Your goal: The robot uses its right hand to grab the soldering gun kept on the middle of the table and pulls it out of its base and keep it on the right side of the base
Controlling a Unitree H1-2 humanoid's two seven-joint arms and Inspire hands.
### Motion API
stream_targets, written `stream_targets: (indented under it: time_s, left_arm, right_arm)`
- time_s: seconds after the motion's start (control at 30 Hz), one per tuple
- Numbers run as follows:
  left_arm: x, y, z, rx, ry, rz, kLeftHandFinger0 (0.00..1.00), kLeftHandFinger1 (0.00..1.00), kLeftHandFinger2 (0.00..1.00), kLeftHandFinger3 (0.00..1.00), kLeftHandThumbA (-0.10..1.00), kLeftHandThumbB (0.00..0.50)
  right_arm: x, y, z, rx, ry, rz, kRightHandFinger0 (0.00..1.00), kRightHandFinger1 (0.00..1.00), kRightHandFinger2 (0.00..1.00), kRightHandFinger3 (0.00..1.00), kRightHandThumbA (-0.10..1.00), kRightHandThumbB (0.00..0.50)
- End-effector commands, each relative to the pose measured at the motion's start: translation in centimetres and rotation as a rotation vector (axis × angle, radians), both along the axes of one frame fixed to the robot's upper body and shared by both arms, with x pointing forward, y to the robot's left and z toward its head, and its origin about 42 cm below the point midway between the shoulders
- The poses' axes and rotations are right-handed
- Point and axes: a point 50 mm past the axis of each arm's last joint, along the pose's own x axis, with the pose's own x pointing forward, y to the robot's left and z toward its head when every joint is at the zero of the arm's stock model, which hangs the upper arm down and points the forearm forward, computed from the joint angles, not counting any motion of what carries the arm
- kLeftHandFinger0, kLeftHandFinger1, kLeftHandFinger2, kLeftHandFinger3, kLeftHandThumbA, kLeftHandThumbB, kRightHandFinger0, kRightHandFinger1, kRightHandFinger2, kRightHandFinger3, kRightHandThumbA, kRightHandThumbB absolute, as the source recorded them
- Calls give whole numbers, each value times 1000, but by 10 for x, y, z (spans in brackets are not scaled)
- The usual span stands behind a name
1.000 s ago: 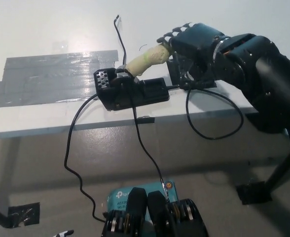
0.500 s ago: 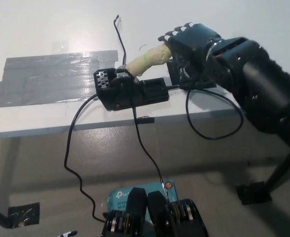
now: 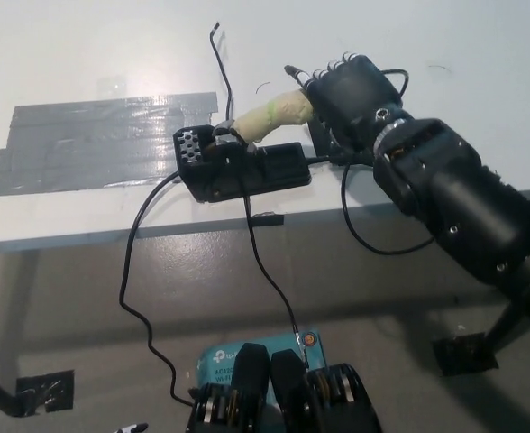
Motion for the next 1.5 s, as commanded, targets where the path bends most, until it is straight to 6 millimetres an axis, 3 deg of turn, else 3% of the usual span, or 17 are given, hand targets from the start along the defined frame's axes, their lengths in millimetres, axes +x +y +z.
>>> stream_targets:
  time_s: [0.0, 0.07, 0.1, 0.13, 0.3, 0.37, 0.43, 0.5, 0.63, 0.73, 0.77, 0.83, 0.9, 1.0, 1.07, 1.23, 1.47]
  left_arm:
    - [4, 1, 6, 24, -1, -30, 651, 753, 934, 1000, 302, 262]
    - [5, 2, 6, 30, -3, -31, 646, 742, 926, 1000, 304, 263]
    - [5, 2, 6, 27, -2, -30, 642, 742, 922, 1000, 306, 266]
    - [5, 2, 6, 25, 0, -28, 635, 738, 919, 1000, 308, 266]
    - [2, 5, 6, 37, 5, -35, 677, 778, 954, 1000, 321, 255]
    - [2, 6, 6, 35, 4, -27, 667, 766, 942, 1000, 327, 281]
    - [2, 7, 5, 25, 5, -16, 656, 752, 930, 1000, 324, 292]
    - [2, 7, 6, 28, 2, -14, 664, 756, 929, 1000, 315, 280]
    - [2, 6, 7, 44, -1, -30, 642, 725, 914, 1000, 336, 276]
    - [3, 6, 8, 55, -6, -37, 631, 721, 910, 1000, 340, 274]
    - [5, 7, 9, 56, -9, -39, 636, 727, 919, 1000, 338, 272]
    - [4, 7, 10, 46, -12, -28, 642, 738, 926, 1000, 315, 276]
    - [4, 7, 9, 41, -8, -31, 646, 740, 930, 1000, 322, 272]
    - [4, 7, 9, 50, -5, -36, 665, 752, 939, 1000, 336, 268]
    - [4, 8, 7, 37, -2, -18, 666, 758, 951, 1000, 309, 273]
    - [3, 8, 7, 45, 0, -20, 659, 751, 928, 1000, 323, 264]
    - [-1, 11, 7, 48, 2, -19, 627, 735, 925, 1000, 364, 275]
  right_arm:
    - [1, -13, -20, 11, -192, 78, 0, 5, 64, 481, 2, 262]
    - [3, -14, -19, 16, -220, 83, 0, 66, 350, 277, 26, 263]
    - [3, -14, -18, 29, -231, 82, 0, 71, 377, 218, 6, 258]
    - [3, -14, -15, 45, -242, 86, 0, 120, 437, 358, -23, 233]
    - [4, -15, -8, 63, -298, 119, 0, 97, 483, 236, -92, 159]
    - [5, -17, 0, 72, -313, 126, 0, 95, 502, 355, -94, 153]
    - [7, -19, 8, 66, -327, 124, 0, 54, 478, 370, -100, 154]
    - [12, -25, 22, 88, -334, 119, 0, 49, 456, 234, -100, 134]
    - [22, -38, 41, 119, -370, 130, 0, 2, 360, 311, -100, 130]
    - [27, -45, 53, 99, -415, 127, 0, 0, 328, 265, -100, 105]
    - [28, -49, 60, 126, -416, 119, 0, 0, 267, 302, -100, 93]
    - [28, -52, 68, 94, -414, 85, 0, 0, 224, 774, 35, 39]
    - [32, -62, 75, 73, -439, 52, 0, 0, 171, 445, 0, 190]
    - [35, -67, 78, 130, -470, 65, 0, 0, 93, 182, -96, 259]
    - [35, -72, 82, 146, -490, 59, 0, 0, 59, 343, -73, 268]
    - [34, -84, 85, 205, -507, 25, 0, 0, 21, 347, -71, 280]
    - [33, -93, 81, 338, -455, -72, 0, 0, 37, 388, -91, 200]
